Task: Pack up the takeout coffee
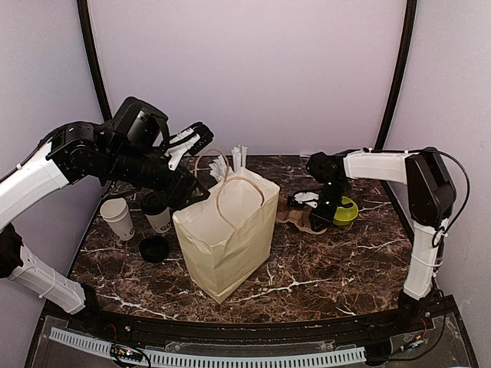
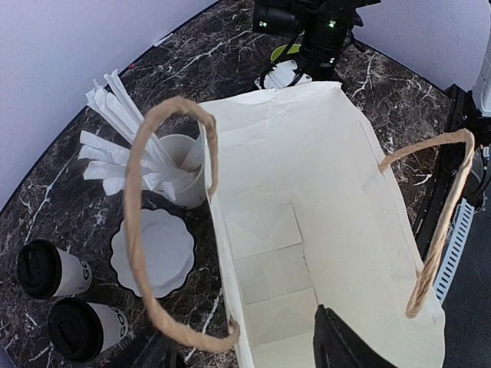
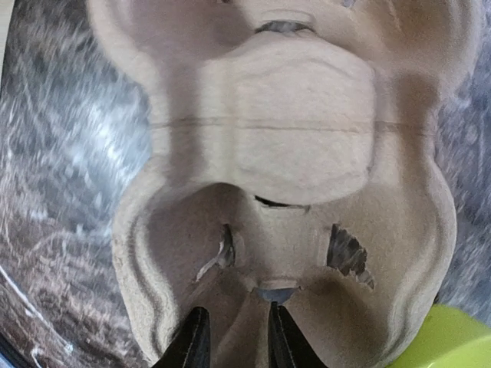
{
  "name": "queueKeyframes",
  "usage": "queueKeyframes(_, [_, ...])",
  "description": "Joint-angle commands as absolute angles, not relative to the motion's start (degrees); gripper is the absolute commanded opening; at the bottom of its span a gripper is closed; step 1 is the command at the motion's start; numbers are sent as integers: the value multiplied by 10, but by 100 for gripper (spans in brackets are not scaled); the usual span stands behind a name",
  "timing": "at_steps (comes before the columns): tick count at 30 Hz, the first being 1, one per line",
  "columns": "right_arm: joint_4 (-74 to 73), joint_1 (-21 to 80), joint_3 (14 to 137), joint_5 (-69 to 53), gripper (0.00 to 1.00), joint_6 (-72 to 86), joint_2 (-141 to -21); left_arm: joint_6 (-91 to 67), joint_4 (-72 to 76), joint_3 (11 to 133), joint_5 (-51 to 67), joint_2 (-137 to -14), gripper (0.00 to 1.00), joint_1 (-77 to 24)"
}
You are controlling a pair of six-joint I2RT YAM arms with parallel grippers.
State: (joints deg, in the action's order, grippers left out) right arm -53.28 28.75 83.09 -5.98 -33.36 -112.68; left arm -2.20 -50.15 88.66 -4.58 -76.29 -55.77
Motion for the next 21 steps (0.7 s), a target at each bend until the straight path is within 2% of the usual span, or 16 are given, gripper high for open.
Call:
queueKeyframes(1, [-560, 292, 785, -62, 27, -344, -1077, -20, -485, 881, -61, -754, 64, -555])
queueKeyframes(13, [-593, 297, 651, -64, 28, -343, -986, -4, -469, 871, -68, -756, 64, -555])
queueKeyframes(21, [-625, 290, 587, 24, 30, -348, -909, -4, -463, 870, -68, -752, 65, -555])
